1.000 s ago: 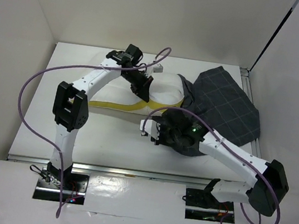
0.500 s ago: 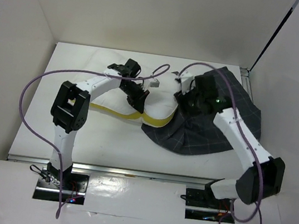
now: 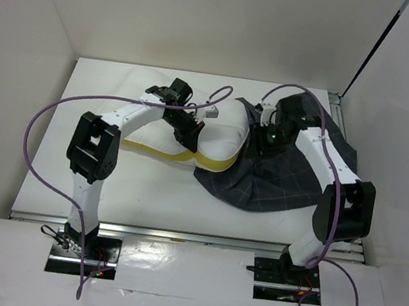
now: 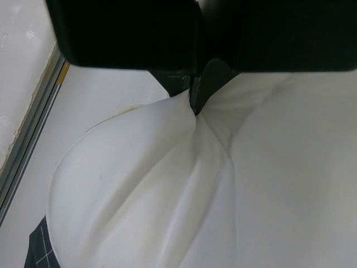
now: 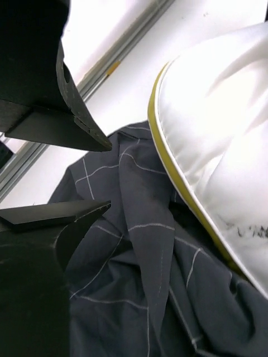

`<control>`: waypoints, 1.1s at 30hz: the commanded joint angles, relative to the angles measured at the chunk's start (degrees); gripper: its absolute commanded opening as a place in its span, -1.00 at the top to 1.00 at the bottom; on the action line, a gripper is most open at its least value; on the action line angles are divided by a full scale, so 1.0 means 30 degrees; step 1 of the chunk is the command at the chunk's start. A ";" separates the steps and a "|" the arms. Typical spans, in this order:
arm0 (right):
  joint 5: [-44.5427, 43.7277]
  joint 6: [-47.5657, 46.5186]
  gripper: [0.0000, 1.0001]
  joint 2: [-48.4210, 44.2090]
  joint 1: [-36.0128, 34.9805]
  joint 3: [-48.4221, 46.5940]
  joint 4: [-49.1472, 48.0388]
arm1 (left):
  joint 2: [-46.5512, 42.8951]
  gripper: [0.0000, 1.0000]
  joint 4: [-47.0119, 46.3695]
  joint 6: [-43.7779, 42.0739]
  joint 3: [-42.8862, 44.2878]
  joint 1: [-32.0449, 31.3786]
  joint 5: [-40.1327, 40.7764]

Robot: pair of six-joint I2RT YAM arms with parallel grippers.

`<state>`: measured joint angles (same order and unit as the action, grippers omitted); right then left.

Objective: Put the pillow into the pillowcase

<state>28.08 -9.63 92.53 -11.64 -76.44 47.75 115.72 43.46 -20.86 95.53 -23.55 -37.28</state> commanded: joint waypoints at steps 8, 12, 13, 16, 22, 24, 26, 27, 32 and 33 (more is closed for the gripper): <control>-0.0948 0.2004 -0.13 0.1734 0.0538 -0.0622 0.0051 | -0.1103 1.00 -0.0161 -0.0282 0.0590 0.0116 0.0004; -0.0950 0.2741 -0.13 0.2289 0.0950 -0.0622 -0.0154 | -0.1279 1.00 -0.0161 -0.0456 0.0590 0.0116 0.0180; -0.1124 0.3031 -0.11 0.2465 0.0950 -0.0622 -0.0154 | -0.1279 1.00 -0.0161 -0.0458 0.0590 0.0116 0.0180; -0.1362 0.3530 -0.11 0.2699 0.0950 -0.0798 -0.0330 | -0.1453 1.00 -0.0161 -0.0458 0.0590 0.0116 0.0180; 0.0482 0.4323 -0.11 0.4105 0.0950 -0.1381 -0.0886 | -0.1250 1.00 -0.0161 -0.0632 0.0765 0.0116 0.0355; 0.0894 0.4498 -0.11 0.4779 0.0747 -0.1997 -0.0886 | -0.1250 1.00 -0.0161 -0.0634 0.0940 0.0116 0.0355; 0.1302 0.4295 0.11 0.5160 0.0571 -0.2378 -0.1060 | -0.1250 1.00 -0.0161 -0.0634 0.0941 0.0116 0.0355; 0.2060 0.4293 0.55 0.5510 0.0569 -0.2757 -0.1062 | -0.1250 1.00 -0.0161 -0.0634 0.0941 0.0116 0.0355; 0.4142 0.2686 1.00 0.5719 0.0100 -0.4486 -0.0157 | -0.1074 1.00 -0.0511 -0.0194 0.0941 0.0116 0.0560; 0.4698 0.2334 1.00 0.5719 -0.0190 -0.5156 0.0600 | -0.0871 1.00 -0.0513 -0.0194 0.0941 0.0116 0.0560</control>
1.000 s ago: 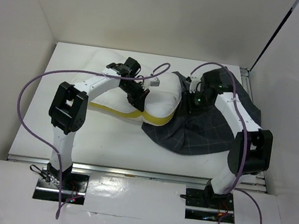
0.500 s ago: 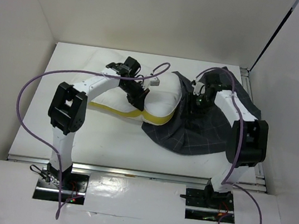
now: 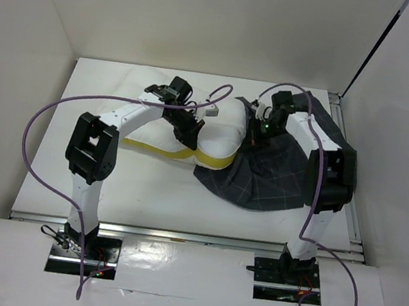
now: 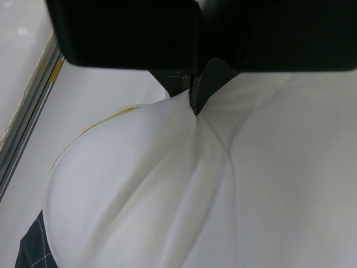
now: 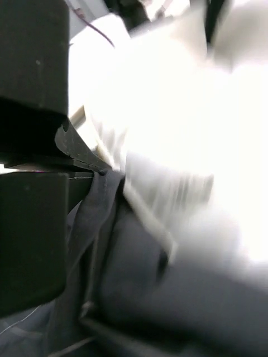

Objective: Put the pillow into the pillowcase

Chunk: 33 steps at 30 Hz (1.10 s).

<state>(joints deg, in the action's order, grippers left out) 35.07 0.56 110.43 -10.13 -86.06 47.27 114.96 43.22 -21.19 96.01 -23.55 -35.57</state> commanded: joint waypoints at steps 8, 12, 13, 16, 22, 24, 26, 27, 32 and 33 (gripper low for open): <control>0.4160 -0.7060 1.00 -0.1127 -0.3036 -0.2956 0.6651 | 0.0204 1.00 -0.0784 0.0794 0.1865 0.0116 -0.0184; 0.5036 -0.8858 1.00 -0.1537 -0.3039 -0.2250 0.9317 | 0.0441 1.00 -0.0960 0.1437 0.2595 0.0495 -0.0359; 0.5242 -0.8858 1.00 -0.1827 -0.3039 -0.1699 0.9323 | 0.0644 1.00 -0.1163 0.1641 0.2597 0.0497 -0.0359; 0.5681 -0.8858 1.00 -0.2414 -0.3039 -0.1694 0.9323 | 0.0646 1.00 -0.1546 0.2578 0.2773 0.0907 -0.0359; 0.7347 -0.8242 1.00 -0.0019 -0.2746 -0.5319 0.8825 | 0.0996 1.00 -0.1956 0.3575 0.3242 0.1083 -0.0738; 0.7614 -0.8242 1.00 0.1007 -0.2949 -0.6813 0.8825 | 0.0998 1.00 -0.2132 0.3985 0.3476 0.1083 -0.0916; 0.7822 -0.8242 1.00 0.2267 -0.3270 -0.8719 0.9001 | 0.0998 1.00 -0.2132 0.4337 0.3769 0.1083 -0.1324; 0.8025 -0.8242 1.00 0.2619 -0.3447 -0.9363 0.9001 | 0.0998 1.00 -0.2132 0.4629 0.3943 0.1083 -0.1326; 0.8058 -0.7308 1.00 0.3648 -0.3449 -1.0395 0.8359 | 0.0998 1.00 -0.1956 0.5069 0.3945 0.1083 -0.1736; 0.8056 -0.7305 1.00 0.3648 -0.3449 -1.0395 0.8356 | 0.0766 1.00 -0.1956 0.5245 0.3945 0.1083 -0.1736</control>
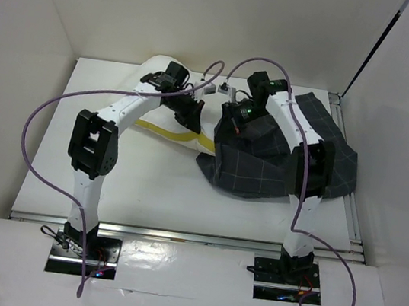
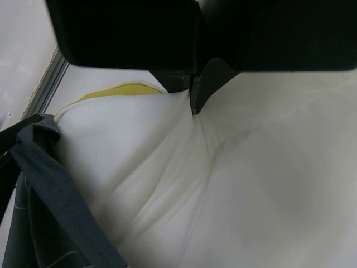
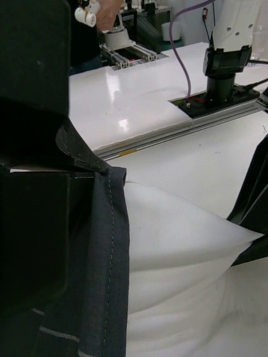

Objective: Put the pillow into the pillowcase

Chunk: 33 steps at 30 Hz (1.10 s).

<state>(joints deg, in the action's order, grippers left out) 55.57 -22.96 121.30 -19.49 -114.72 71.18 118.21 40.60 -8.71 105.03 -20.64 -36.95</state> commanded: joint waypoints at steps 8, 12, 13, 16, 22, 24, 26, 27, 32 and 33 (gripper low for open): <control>0.0871 0.1238 1.00 0.1022 0.0604 -0.2215 -0.0462 | -0.1170 1.00 -0.1639 0.2229 0.0116 0.0114 -0.2215; 0.0871 0.1762 1.00 0.1521 0.0812 -0.3711 -0.0640 | -0.1348 1.00 -0.1375 0.1616 -0.0408 -0.0528 -0.2041; 0.0871 0.2258 1.00 0.1782 0.0812 -0.4004 -0.0901 | -0.1667 1.00 -0.1607 0.1614 -0.0731 -0.0763 -0.2039; 0.0871 0.3051 1.00 0.1961 0.0812 -0.4679 -0.1517 | -0.2371 1.00 -0.3098 0.2078 -0.2253 -0.0997 -0.2039; 0.1396 0.3697 1.00 0.2166 0.0284 -0.4857 -0.1694 | -0.3340 1.00 -0.6150 0.3606 -0.5535 -0.2257 -0.2039; 0.1630 0.3698 1.00 0.1963 0.0079 -0.4857 -0.1694 | -0.3895 1.00 -0.7172 0.3812 -0.6586 -0.2958 -0.1834; 0.1632 0.3698 1.00 0.1758 -0.0097 -0.4420 -0.1694 | -0.4392 1.00 -0.7439 0.3140 -0.7235 -0.3487 -0.1135; 0.1632 0.3698 1.00 0.1756 -0.0097 -0.4099 -0.1694 | -0.4685 1.00 -0.7671 0.2819 -0.7615 -0.3780 -0.0667; 0.0701 0.3523 0.72 -0.0467 -0.0097 -0.0467 -0.1284 | -0.6326 1.00 -0.7620 0.1411 -0.9816 -0.4515 0.0217; 0.0434 0.3523 0.24 -0.0732 -0.0097 -0.0085 -0.1284 | -0.6328 1.00 -0.7209 0.0771 -1.0019 -0.4515 0.0217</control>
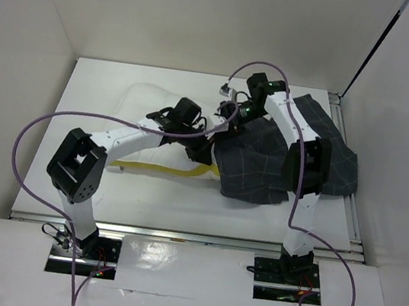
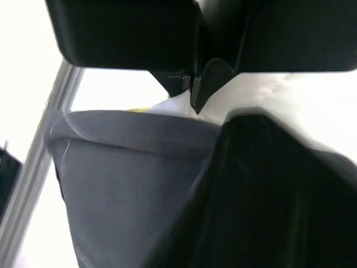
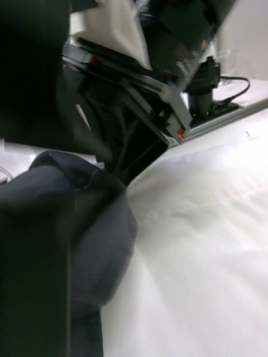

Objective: Put the pillow into the pillowcase

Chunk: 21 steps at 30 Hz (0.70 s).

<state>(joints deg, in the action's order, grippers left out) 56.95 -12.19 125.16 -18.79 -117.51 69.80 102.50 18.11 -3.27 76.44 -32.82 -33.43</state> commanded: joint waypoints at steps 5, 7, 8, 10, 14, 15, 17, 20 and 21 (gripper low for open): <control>-0.3333 0.0398 -0.38 -0.3137 0.1306 0.1176 -0.1320 | -0.1995 0.67 0.2636 -0.3012 -0.1480 -0.0254 -0.0929; -0.4361 0.1214 -0.38 -0.3137 0.2882 0.0126 -0.1990 | -0.2875 0.49 0.2372 -0.3186 -0.2042 -0.0047 -0.0548; -0.4625 0.1452 -0.38 -0.3137 0.3415 -0.0432 -0.2229 | -0.3109 0.42 0.2372 -0.3362 -0.2363 -0.0047 -0.0256; -0.5008 0.2152 -0.38 -0.2876 0.4585 -0.1750 -0.2640 | -0.3781 0.30 0.2372 -0.3538 -0.2627 -0.0047 0.0652; -0.6323 0.2802 -0.38 -0.1356 0.5061 -0.5204 -0.4073 | -0.4808 -0.15 0.2372 -0.4270 -0.2806 -0.0047 0.1707; -0.6617 0.2802 -0.38 -0.1002 0.4887 -0.5677 -0.4077 | -0.4985 -0.21 0.2372 -0.4533 -0.2806 -0.0047 0.1884; -0.6619 0.2541 -0.38 -0.0212 0.4272 -0.6644 -0.3729 | -0.5218 -0.24 0.2606 -0.5122 -0.2603 -0.0047 0.2410; -0.6445 0.2101 -0.38 0.0992 0.3337 -0.7266 -0.3726 | -0.5426 -0.24 0.2782 -0.5620 -0.2191 -0.0047 0.3231; -0.6444 0.1896 -0.38 0.1197 0.3129 -0.6829 -0.3958 | -0.5745 -0.24 0.2782 -0.5794 -0.1988 -0.0047 0.3958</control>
<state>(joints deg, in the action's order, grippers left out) 38.02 -5.63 124.57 -5.34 -138.54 58.65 87.92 26.09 -17.06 67.96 -33.19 -25.67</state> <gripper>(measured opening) 0.690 0.620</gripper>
